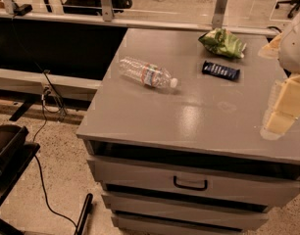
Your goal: Move green jalapeno chip bag near water bottle
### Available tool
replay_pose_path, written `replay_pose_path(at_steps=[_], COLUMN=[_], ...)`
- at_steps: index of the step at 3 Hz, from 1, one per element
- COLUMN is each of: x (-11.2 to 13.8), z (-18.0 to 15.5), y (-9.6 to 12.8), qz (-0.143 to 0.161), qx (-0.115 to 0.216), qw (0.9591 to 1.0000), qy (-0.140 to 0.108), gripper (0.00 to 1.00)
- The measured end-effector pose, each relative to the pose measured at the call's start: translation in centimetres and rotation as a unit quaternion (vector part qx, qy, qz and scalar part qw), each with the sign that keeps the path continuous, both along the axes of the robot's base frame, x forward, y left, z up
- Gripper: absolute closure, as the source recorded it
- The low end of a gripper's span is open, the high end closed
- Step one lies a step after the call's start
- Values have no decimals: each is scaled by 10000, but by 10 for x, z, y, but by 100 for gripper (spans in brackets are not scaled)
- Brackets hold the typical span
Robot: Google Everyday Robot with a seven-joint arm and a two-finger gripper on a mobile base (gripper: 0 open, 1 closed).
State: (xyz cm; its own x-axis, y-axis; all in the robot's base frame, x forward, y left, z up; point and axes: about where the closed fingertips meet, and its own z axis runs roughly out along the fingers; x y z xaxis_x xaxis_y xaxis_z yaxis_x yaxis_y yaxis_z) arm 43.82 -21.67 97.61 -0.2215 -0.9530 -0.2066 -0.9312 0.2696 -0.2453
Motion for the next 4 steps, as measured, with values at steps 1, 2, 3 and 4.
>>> replay_pose_path(at_steps=[1,2,3,4], x=[3,38,96,153], z=[1,-4,-12,-14], y=[0,-4,-14,-16], qz=[-1,26,46,-174], qx=[7,103,265,181], qw=[10000,9993,9976,9972], qy=[-59,-360,-632,-710], gripper=[0,0,0,0])
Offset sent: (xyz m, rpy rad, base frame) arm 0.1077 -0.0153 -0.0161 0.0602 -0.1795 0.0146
